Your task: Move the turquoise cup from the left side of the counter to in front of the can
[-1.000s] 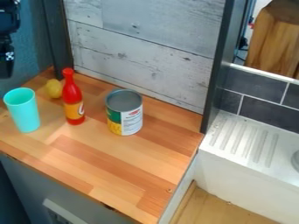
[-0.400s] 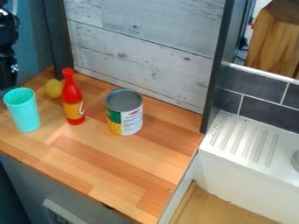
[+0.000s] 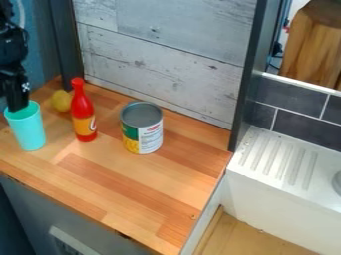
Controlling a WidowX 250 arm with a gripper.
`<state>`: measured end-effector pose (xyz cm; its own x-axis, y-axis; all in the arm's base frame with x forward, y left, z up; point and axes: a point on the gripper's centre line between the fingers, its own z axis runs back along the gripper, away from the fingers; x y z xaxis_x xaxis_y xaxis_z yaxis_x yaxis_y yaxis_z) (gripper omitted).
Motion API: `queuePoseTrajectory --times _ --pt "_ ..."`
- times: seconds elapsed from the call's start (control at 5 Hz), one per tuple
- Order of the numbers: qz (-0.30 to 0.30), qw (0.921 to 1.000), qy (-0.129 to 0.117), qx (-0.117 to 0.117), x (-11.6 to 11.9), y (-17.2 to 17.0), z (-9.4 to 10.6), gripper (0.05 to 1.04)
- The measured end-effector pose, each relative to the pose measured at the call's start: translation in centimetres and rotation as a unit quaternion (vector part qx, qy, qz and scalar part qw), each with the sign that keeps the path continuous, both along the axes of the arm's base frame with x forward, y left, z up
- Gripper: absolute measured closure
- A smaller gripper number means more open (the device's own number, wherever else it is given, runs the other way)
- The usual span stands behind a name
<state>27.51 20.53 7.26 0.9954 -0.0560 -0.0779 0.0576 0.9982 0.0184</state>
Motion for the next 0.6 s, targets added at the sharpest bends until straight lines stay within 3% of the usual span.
queuePoseTrajectory --times 0.4,0.6 --pt "0.012 0.9996 0.024 -0.004 -0.2 0.2 -1.9 0.082" --pt "0.011 0.9995 0.029 0.005 -0.4 0.5 -2.0 0.131"
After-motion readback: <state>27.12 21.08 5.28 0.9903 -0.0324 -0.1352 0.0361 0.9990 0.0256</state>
